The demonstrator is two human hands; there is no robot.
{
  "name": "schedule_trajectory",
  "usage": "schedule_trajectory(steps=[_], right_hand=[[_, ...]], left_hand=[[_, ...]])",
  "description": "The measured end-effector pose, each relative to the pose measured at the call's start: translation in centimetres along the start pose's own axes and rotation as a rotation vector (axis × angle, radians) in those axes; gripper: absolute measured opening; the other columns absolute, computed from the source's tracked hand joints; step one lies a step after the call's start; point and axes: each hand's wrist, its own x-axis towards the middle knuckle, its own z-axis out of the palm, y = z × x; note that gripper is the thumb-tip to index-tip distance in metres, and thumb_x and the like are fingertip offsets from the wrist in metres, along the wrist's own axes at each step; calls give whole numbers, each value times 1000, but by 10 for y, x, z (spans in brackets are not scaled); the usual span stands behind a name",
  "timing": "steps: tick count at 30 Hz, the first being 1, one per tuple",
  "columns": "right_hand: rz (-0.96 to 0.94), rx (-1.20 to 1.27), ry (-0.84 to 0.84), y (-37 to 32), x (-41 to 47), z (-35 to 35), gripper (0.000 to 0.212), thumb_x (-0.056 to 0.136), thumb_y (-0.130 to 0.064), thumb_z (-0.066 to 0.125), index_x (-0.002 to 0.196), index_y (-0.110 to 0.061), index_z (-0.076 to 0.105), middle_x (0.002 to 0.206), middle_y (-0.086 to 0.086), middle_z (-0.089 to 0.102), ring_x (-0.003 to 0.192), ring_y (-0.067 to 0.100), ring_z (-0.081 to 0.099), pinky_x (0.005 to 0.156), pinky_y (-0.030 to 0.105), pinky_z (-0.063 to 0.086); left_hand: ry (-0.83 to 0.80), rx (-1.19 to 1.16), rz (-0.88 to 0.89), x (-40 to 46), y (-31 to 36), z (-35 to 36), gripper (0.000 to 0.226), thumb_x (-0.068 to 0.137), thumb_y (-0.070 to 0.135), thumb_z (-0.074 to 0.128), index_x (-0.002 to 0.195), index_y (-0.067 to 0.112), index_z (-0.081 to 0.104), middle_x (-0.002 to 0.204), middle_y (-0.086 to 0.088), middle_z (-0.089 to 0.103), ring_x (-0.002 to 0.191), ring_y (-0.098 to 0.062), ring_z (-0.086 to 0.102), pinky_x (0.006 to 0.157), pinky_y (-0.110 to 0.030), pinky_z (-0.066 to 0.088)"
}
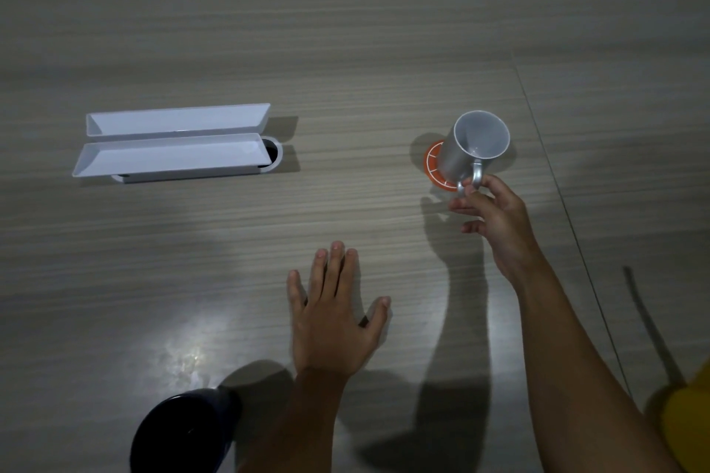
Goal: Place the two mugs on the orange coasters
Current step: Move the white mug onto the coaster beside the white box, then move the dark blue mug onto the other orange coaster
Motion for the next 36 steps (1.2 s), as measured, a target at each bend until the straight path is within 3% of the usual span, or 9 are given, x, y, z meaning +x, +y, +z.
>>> schedule_trajectory(steps=[4,8,11,15,20,25,29,32,36], right_hand=[[-12,-11,10,2,-1,1,17,97,-18,61,113,-16,65,85,8,74,84,21,70,62,32,47],[-39,-11,113,12,-7,8,32,95,-8,59,122,-24,61,76,-3,77,67,9,71,53,22,48],[-32,26,219,29,-29,12,47,93,-5,61,136,-24,53,86,0,77,66,10,70,52,19,49],[-37,-136,214,60,-81,19,40,94,-9,65,133,-17,61,108,7,76,97,17,72,88,36,57],[-151,-491,58,85,-165,27,46,96,-6,59,141,-16,55,148,-5,50,139,4,40,117,19,30],[-262,-887,-144,129,-243,30,62,102,-31,44,155,-27,11,167,-9,3,155,10,-7,124,29,-5],[-202,-1000,-119,141,-281,41,70,98,-49,25,158,-19,10,168,-2,-5,155,16,-12,126,43,-2],[-160,-1061,-118,144,-304,52,72,97,-47,30,159,-16,10,169,3,-6,154,19,-12,126,44,-4],[-125,-1084,-86,144,-323,69,69,98,-42,42,157,-12,21,169,13,6,155,28,-2,125,52,1]], left_hand=[[6,-2,-3,0,0,1,83,94,70,34,160,24,12,171,3,5,157,-18,-4,124,-60,3],[15,3,1,-1,-1,2,83,94,70,33,160,24,12,170,3,6,157,-18,-3,124,-60,4],[21,11,4,-1,0,1,83,94,70,31,160,23,11,171,3,4,157,-19,-3,124,-60,3],[31,-1,10,0,-1,0,83,94,70,28,160,23,8,171,2,3,157,-20,-4,124,-60,0],[9,17,36,-8,-1,0,80,97,67,25,160,19,10,171,-1,5,157,-22,-1,125,-57,0],[-31,-26,138,-81,-19,9,74,101,58,26,160,15,12,170,-5,7,157,-24,3,126,-48,1],[-63,1,195,-131,-39,6,72,102,57,27,160,18,8,169,0,3,156,-19,0,123,-41,-2],[-107,-13,233,-149,-52,-2,73,101,55,30,160,19,7,168,3,0,156,-17,-1,124,-37,-2],[-134,-142,251,-181,-71,-15,66,99,46,34,157,16,24,167,-1,24,154,-18,18,127,-42,16]])
